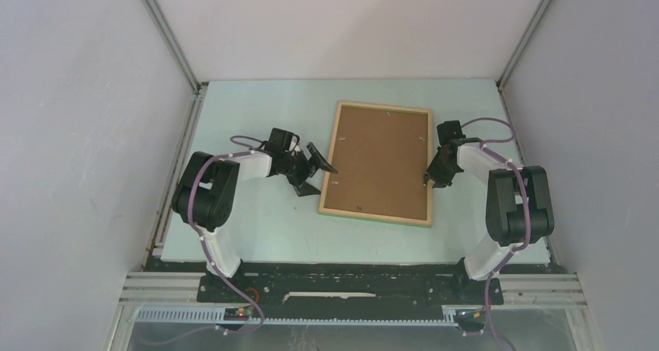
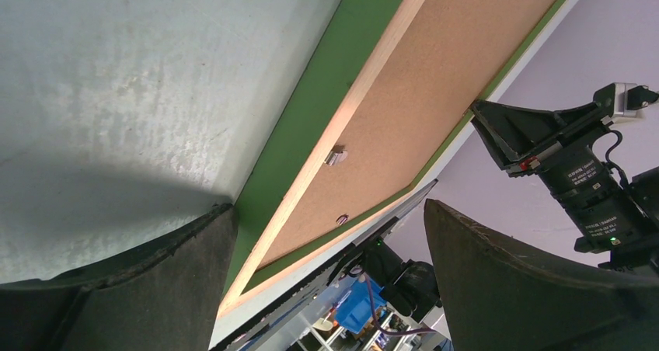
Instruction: Put the photo into the frame
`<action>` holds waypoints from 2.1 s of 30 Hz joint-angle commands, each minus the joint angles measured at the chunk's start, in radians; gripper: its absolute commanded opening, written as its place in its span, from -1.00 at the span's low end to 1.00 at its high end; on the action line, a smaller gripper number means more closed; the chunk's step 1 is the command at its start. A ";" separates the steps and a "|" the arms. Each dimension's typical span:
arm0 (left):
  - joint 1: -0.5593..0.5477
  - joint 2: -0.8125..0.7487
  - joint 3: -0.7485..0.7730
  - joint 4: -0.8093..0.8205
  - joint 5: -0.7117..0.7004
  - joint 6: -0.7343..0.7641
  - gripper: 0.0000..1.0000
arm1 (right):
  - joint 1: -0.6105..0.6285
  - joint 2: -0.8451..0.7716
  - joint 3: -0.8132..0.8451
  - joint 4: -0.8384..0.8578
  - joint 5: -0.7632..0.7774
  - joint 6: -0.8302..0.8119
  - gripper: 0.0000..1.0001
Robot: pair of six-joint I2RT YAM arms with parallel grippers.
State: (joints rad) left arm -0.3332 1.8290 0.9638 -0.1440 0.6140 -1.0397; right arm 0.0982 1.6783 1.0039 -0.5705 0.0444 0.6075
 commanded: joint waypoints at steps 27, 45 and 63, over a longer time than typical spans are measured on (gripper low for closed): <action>-0.020 -0.107 -0.100 0.049 -0.020 -0.051 0.93 | 0.049 0.042 0.076 -0.048 0.112 0.010 -0.28; -0.028 -0.131 -0.124 0.049 -0.045 -0.062 0.94 | 0.101 -0.021 0.074 0.023 0.067 -0.020 -1.00; -0.193 -0.376 -0.427 0.366 -0.063 -0.175 1.00 | 0.047 0.091 0.103 0.170 -0.276 -0.210 0.54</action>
State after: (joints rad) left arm -0.4347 1.5383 0.5808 0.1326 0.5365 -1.1755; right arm 0.1215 1.7355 1.0752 -0.5282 -0.0605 0.4191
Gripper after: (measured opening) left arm 0.996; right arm 0.765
